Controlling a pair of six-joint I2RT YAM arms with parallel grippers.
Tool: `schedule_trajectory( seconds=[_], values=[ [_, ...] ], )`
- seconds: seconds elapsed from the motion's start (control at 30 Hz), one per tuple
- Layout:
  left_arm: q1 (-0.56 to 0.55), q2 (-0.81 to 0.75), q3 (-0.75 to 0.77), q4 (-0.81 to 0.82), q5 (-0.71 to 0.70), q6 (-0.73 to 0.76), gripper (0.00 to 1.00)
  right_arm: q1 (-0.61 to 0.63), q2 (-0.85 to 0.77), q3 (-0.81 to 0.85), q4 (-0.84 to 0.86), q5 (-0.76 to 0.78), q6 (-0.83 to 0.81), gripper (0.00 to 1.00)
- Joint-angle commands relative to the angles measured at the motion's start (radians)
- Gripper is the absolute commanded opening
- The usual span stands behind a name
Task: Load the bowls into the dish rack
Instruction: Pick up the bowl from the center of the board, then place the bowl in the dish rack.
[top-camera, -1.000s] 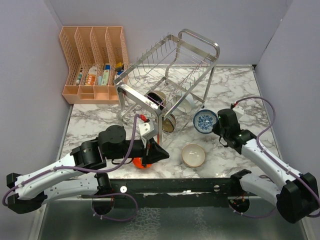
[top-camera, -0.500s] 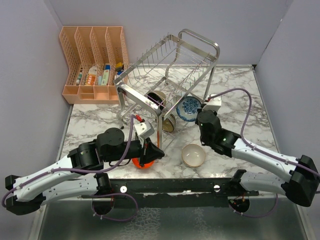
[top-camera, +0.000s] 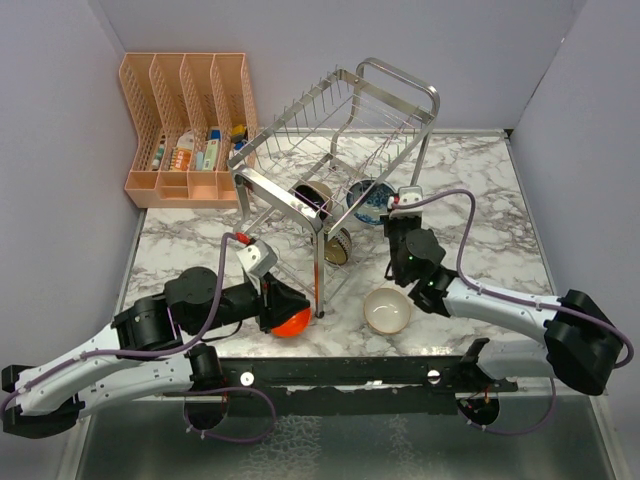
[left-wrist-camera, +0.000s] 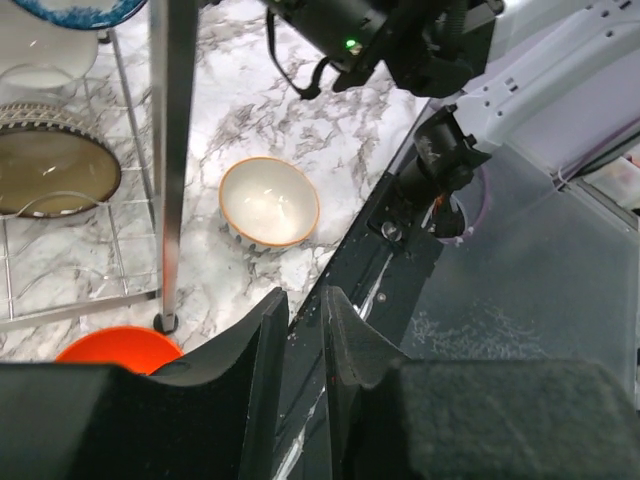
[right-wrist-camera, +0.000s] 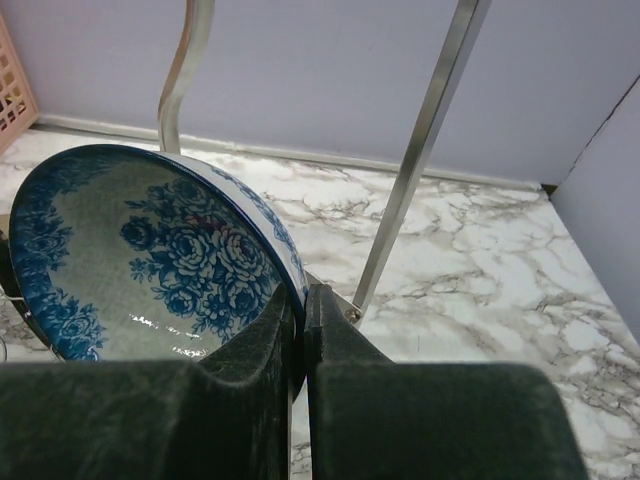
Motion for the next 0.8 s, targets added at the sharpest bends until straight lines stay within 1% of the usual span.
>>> schedule_trajectory(
  seconds=[0.0,0.17,0.23,0.33,0.43,0.5,0.57,0.77],
  values=[
    [-0.004,-0.025,-0.024,-0.040,-0.127,-0.021,0.27,0.042,0.034,-0.010,0.221,-0.054,-0.126,0.01],
    [-0.004,-0.076,-0.052,-0.058,-0.201,-0.044,0.40,0.119,0.152,-0.020,0.412,-0.002,-0.292,0.01],
    [-0.004,-0.094,-0.056,-0.072,-0.227,-0.052,0.42,0.143,0.211,-0.027,0.521,0.027,-0.368,0.01],
    [-0.004,-0.111,-0.064,-0.087,-0.246,-0.064,0.47,0.163,0.313,-0.037,0.735,0.079,-0.510,0.01],
    [-0.004,-0.124,-0.072,-0.086,-0.243,-0.067,0.48,0.166,0.442,-0.048,1.063,0.109,-0.698,0.01],
    [-0.004,-0.126,-0.073,-0.087,-0.241,-0.067,0.48,0.168,0.510,-0.028,1.091,0.112,-0.744,0.01],
    [-0.004,-0.128,-0.074,-0.090,-0.238,-0.061,0.48,0.172,0.549,-0.020,1.092,0.098,-0.742,0.01],
    [-0.004,-0.136,-0.069,-0.092,-0.236,-0.050,0.48,0.174,0.564,-0.005,1.090,0.090,-0.733,0.01]
  ],
)
